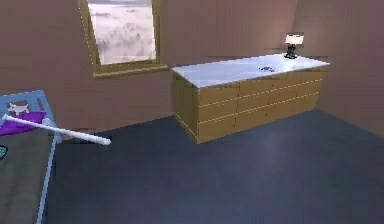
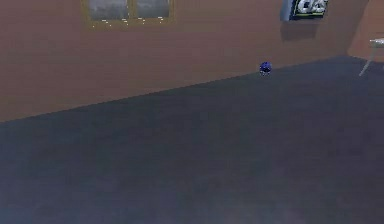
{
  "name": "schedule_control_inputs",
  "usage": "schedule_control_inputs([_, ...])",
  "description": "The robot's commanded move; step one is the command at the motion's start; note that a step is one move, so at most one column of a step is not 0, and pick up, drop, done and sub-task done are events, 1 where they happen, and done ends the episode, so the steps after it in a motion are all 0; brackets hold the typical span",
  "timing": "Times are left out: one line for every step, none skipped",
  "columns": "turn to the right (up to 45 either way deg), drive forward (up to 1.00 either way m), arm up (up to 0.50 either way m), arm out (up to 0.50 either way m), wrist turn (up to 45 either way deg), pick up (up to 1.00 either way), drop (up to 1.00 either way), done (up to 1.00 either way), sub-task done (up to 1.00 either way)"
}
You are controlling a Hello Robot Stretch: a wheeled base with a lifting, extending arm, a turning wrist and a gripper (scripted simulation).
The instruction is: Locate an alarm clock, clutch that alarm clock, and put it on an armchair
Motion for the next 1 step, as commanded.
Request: schedule_control_inputs([0.0, 0.10, 0.00, 0.00, 0.0, 0.00, 0.00, 0.00, 0.00])
